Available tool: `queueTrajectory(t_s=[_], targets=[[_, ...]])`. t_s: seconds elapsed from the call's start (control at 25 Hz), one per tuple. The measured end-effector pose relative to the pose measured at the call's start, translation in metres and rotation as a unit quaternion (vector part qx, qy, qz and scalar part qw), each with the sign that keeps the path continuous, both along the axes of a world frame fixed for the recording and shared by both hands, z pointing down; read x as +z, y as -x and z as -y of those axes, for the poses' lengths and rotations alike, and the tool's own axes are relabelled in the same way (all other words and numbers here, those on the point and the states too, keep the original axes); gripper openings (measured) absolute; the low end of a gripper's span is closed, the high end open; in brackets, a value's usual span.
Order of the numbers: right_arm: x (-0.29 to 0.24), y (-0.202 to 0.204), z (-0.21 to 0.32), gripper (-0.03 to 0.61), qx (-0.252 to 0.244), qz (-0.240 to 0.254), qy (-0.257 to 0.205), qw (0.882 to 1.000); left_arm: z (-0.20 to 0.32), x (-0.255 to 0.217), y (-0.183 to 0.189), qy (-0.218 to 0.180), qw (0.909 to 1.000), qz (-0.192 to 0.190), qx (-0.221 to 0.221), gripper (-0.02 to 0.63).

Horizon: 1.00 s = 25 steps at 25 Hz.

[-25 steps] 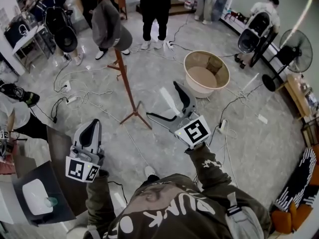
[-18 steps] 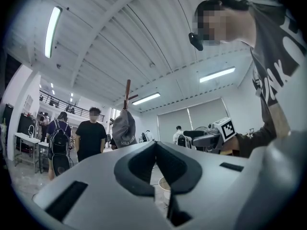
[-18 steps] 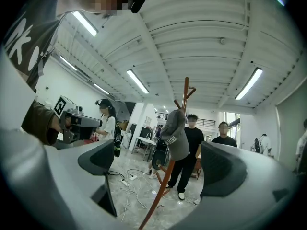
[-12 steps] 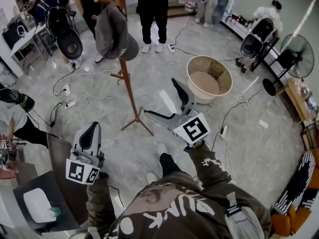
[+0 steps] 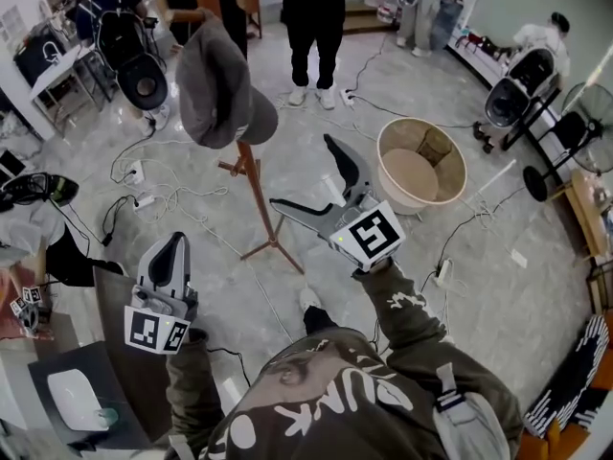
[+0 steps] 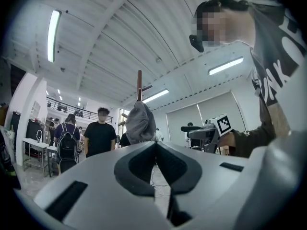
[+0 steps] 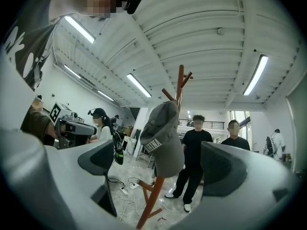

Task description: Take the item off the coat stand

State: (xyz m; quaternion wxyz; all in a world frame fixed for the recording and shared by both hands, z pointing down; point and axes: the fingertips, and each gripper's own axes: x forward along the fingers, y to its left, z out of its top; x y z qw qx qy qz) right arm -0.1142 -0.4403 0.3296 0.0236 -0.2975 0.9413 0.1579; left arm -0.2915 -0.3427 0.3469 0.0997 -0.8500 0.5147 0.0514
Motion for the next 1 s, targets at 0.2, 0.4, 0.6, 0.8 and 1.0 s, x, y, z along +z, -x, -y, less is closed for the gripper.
queueTrajectory(t_s=[0.2,0.4,0.6,0.8,1.0], targets=[[-0.043,0.022,0.048,0.549,-0.026,0.017,-0.013,0.999,0.032,0.002,0.006,0.003,1.0000,0.002,-0.001,0.005],[-0.083,0.045,0.081,0.549,-0.054,0.019,-0.024,0.998,0.050,0.005,0.010,0.012,0.9999,0.001,-0.005,0.005],[-0.098,0.074,0.103,0.540,-0.065,-0.001,-0.018,0.998,0.055,0.009,0.021,0.017,0.9998,-0.001,-0.010,0.005],[-0.099,0.093,0.123,0.491,-0.075,-0.017,0.007,0.997,0.058,0.015,0.020,0.026,0.9996,-0.001,-0.013,0.005],[-0.096,0.101,0.128,0.335,-0.069,-0.032,0.014,0.997,0.056,0.016,0.024,0.027,0.9995,-0.001,-0.016,0.005]])
